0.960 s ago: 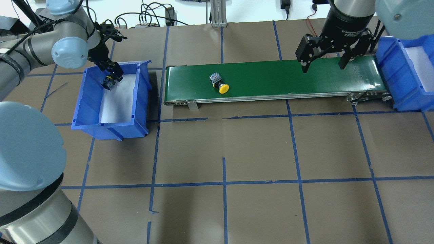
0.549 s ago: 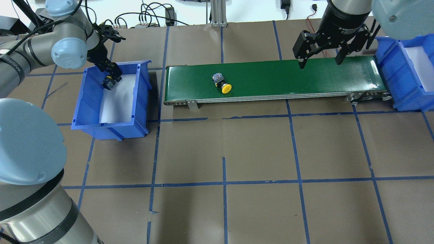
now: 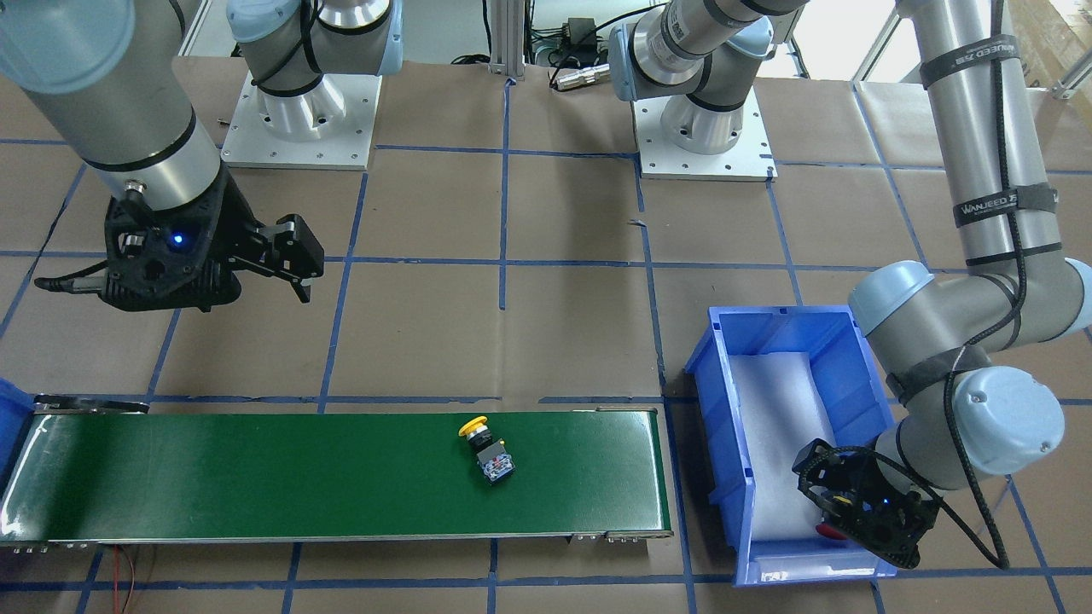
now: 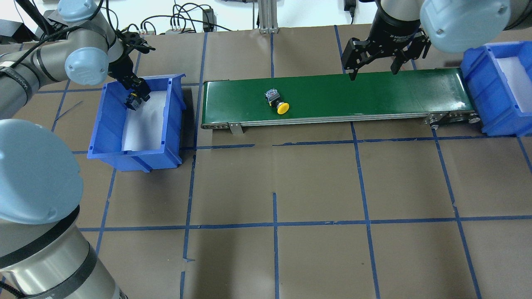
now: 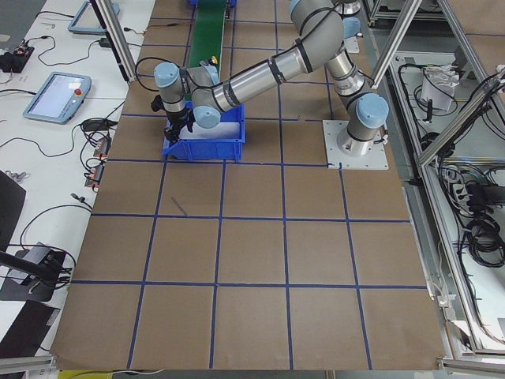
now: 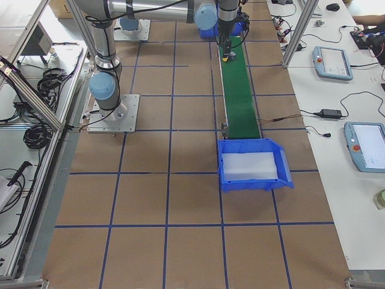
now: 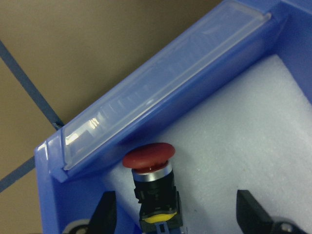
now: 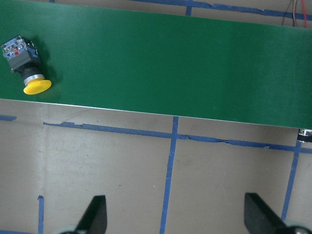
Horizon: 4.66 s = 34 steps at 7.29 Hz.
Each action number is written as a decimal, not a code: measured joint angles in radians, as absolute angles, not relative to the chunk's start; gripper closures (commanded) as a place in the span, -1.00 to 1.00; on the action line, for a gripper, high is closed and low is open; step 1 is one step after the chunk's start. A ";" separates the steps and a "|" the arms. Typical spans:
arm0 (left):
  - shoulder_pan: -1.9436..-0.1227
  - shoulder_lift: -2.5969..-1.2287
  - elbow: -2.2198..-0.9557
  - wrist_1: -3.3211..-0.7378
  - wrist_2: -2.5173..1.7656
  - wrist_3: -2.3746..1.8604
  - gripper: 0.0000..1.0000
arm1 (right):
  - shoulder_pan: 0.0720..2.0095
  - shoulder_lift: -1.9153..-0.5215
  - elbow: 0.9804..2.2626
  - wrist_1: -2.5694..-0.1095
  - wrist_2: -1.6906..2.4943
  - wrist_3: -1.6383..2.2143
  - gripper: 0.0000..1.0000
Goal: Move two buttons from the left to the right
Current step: 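Grasp the red button with left gripper while right reaches yellow button, then lift the yellow button with right gripper while left carries red button, then carry yellow button to far bin while left sets red button on conveyor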
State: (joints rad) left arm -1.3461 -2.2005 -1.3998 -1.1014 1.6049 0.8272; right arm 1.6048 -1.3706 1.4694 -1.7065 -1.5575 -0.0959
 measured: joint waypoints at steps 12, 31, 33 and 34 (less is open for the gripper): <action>-1.355 -2.216 -1.400 -1.052 1.610 0.815 0.35 | 1.788 -1.004 1.372 -2.040 -1.554 -0.089 -0.99; -1.761 -2.136 -1.381 -1.095 1.581 -0.270 -1.00 | 1.228 -1.021 1.085 -1.585 -1.636 -0.616 0.85; -1.731 -2.128 -1.349 -1.109 1.582 -0.234 -1.00 | 1.070 -1.027 1.085 -1.572 -1.645 -0.751 0.85; -1.702 -2.115 -1.331 -1.141 1.582 -0.215 -1.00 | 1.021 -1.026 1.084 -1.571 -1.643 -0.771 0.85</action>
State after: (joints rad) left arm -1.7015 -2.1154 -1.3312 -1.1408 1.5823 -0.2148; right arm 1.0209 -1.0261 1.0842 -1.5714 -1.6434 -0.7714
